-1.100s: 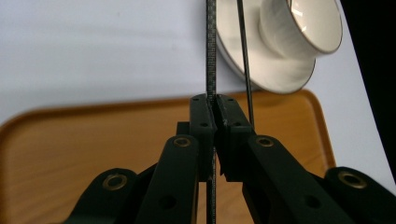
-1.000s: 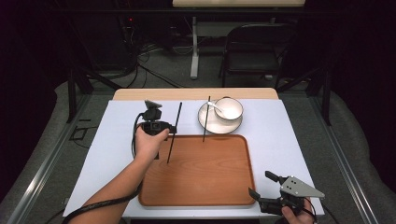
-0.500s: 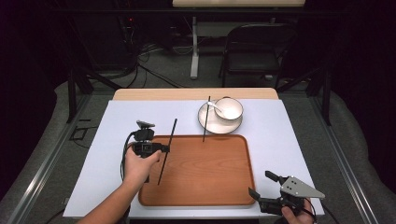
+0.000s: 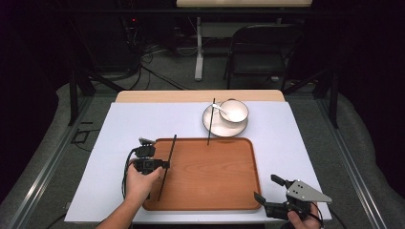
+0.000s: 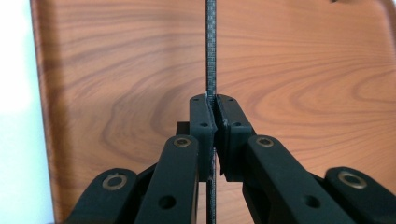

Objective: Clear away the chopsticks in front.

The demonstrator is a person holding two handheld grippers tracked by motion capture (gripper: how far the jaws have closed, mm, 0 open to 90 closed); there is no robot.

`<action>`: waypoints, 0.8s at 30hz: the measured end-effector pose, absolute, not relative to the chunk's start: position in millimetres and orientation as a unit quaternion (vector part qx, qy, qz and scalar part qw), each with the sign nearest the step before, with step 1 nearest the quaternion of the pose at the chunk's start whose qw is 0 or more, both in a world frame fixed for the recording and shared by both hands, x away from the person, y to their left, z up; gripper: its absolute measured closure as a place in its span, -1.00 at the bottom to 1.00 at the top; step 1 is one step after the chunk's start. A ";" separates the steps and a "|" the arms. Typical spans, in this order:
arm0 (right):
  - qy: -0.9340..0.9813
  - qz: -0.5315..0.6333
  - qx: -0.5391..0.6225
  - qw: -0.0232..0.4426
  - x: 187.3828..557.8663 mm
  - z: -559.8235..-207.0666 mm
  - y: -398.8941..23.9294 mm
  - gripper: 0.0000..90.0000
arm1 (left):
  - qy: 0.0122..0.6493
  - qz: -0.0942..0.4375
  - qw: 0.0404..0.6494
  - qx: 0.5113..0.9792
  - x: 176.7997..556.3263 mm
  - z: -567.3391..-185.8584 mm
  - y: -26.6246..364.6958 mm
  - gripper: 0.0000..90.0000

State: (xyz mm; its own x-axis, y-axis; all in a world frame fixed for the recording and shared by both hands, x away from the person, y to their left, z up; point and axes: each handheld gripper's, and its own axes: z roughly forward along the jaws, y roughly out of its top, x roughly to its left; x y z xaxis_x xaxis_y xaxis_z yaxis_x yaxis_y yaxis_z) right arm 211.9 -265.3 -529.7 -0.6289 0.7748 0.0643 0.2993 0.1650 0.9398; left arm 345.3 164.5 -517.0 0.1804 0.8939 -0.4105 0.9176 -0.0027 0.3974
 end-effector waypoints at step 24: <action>0.730 0.531 0.368 0.224 212.0 -529.7 -265.9 -0.68 | 0.653 -0.018 0.275 0.705 347.5 -529.3 168.2 0.91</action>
State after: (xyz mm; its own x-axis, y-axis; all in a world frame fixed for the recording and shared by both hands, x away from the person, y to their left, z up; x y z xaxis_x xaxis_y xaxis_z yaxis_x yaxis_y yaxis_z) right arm 212.0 -265.9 -529.7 -0.6295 0.7744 0.0638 0.2984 0.1651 0.9401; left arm 347.5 168.2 -529.3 0.1463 0.9112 -0.3851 0.9315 0.0042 0.3638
